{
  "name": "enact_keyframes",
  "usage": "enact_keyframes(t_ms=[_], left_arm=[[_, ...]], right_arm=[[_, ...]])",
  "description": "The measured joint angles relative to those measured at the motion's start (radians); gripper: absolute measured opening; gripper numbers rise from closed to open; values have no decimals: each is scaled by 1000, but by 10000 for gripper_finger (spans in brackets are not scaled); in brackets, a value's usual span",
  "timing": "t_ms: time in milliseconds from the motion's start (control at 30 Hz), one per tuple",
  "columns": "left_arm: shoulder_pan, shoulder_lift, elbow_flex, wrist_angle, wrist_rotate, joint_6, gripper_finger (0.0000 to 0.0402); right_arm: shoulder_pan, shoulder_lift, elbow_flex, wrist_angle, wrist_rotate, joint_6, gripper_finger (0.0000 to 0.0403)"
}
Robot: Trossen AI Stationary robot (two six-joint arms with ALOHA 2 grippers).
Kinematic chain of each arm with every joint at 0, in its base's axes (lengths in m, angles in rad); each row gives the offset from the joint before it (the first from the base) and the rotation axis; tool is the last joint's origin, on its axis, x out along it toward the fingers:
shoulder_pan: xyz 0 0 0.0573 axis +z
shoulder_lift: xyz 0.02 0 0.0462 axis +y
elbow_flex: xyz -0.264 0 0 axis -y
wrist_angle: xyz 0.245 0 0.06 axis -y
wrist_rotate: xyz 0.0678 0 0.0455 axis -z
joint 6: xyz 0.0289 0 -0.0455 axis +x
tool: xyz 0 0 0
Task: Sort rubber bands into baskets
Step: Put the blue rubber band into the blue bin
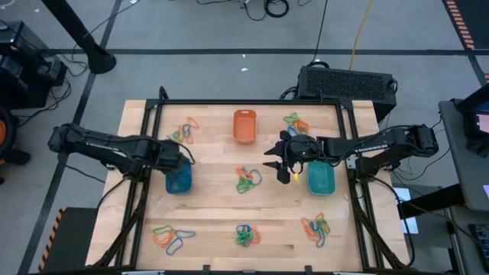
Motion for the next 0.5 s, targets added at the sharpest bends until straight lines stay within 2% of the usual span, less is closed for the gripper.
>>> enact_keyframes(t_ms=[100,233,300,500], left_arm=[[-5,0,27,47,-81,39,77],[-36,0,15,228,-200,130,77],[-53,0,-14,358,-231,191,77],[-68,1,-157,834,-232,408,77]], right_arm=[[0,0,0,0,23,0,181],[-31,-3,0,-9,117,34,180],[-69,-7,1,-39,118,55,180],[-241,0,1,-164,118,104,180]])
